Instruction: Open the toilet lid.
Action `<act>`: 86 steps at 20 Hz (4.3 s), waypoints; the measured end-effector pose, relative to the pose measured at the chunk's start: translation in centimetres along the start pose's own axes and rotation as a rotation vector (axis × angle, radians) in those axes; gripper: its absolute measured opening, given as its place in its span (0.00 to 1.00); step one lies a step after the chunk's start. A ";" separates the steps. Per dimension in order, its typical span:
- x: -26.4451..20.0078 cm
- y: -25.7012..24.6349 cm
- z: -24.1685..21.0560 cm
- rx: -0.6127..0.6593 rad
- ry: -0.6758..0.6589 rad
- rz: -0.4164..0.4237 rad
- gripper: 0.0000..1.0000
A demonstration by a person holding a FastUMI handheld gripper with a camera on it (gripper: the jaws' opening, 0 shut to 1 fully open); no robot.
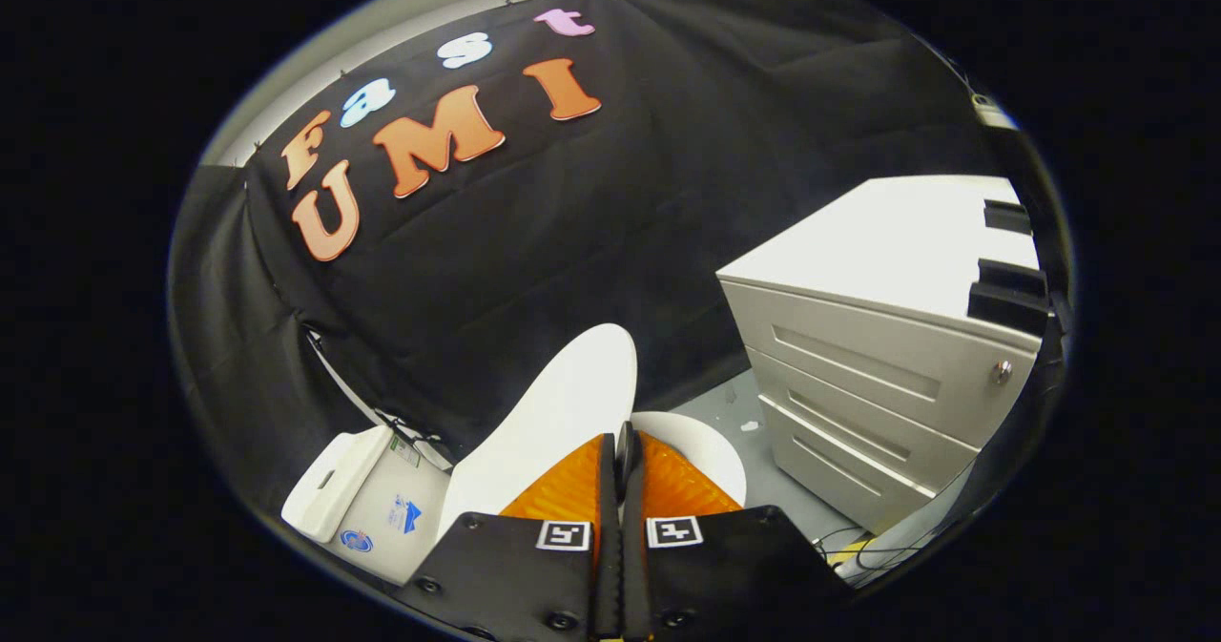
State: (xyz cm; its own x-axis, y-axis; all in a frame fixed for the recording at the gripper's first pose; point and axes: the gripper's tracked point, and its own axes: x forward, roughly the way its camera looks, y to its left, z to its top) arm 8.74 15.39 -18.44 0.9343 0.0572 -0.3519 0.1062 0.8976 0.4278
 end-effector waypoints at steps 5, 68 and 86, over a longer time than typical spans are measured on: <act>-1.1 5.4 3.0 -0.095 -0.014 0.045 0.08; -8.5 54.3 -6.7 -0.734 -0.032 0.446 0.19; -8.9 44.7 12.6 -0.483 -0.226 0.500 0.97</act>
State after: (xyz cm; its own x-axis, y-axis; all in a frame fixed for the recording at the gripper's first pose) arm 9.43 49.52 14.31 0.8847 0.4661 -0.0079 -0.4649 0.8834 0.0593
